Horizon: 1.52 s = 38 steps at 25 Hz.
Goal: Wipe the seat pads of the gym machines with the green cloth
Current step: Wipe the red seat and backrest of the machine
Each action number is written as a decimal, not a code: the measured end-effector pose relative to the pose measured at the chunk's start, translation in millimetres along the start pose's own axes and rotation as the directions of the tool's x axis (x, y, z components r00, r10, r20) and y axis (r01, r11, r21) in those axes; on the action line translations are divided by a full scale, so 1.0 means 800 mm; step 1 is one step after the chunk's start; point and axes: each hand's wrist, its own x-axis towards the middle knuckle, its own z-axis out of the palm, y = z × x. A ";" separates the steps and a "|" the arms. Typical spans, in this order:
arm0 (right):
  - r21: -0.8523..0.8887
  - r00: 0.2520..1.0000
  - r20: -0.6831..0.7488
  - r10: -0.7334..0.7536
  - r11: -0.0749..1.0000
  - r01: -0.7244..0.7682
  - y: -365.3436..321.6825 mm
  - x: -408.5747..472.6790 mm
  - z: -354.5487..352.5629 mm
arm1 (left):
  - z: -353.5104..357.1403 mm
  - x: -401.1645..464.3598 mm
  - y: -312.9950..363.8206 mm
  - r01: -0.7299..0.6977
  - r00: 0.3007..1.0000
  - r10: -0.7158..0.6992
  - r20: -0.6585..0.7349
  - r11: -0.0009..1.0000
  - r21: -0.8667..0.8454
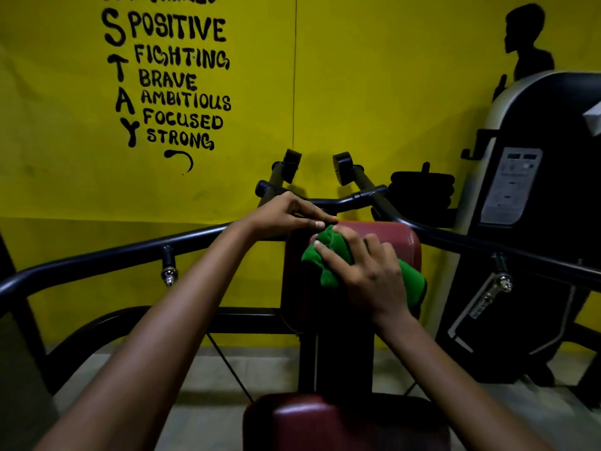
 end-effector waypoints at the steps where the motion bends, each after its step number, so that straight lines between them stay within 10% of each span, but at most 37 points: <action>1: -0.001 1.000 -0.015 0.001 1.000 -0.002 -0.008 -0.004 0.002 | -0.002 0.001 -0.001 0.003 1.000 -0.003 0.007 1.000 -0.005; 6: 0.081 0.939 0.008 -0.344 0.936 0.342 -0.020 -0.041 -0.008 | 0.002 -0.001 -0.003 0.032 0.999 -0.033 -0.027 0.999 -0.010; 12: 0.060 0.982 -0.076 -0.175 0.982 0.180 -0.024 -0.002 0.004 | 0.014 -0.011 0.007 0.044 0.994 -0.041 -0.097 0.999 0.030; 18: 0.138 0.894 -0.002 -0.447 0.886 0.443 -0.003 -0.060 -0.009 | 0.063 -0.034 0.011 -0.013 0.925 0.146 -0.350 0.934 0.358; 22: 0.101 0.999 0.047 -0.009 0.995 0.004 0.058 -0.028 -0.019 | 0.107 -0.036 0.015 0.111 0.904 0.244 -0.351 0.659 0.744; 27: 0.339 0.830 0.056 0.555 0.771 -0.539 0.058 -0.051 -0.027 | 0.156 -0.017 0.020 0.240 0.863 0.255 -0.436 0.552 0.798; 33: 0.478 0.733 0.177 0.656 0.594 -0.647 0.049 -0.089 -0.033 | 0.166 -0.012 0.009 0.296 0.835 0.318 -0.448 0.427 0.855; 38: 0.522 0.479 0.309 0.822 0.274 -0.808 0.109 -0.012 -0.012 | 0.169 -0.011 0.011 0.308 0.834 0.312 -0.456 0.422 0.853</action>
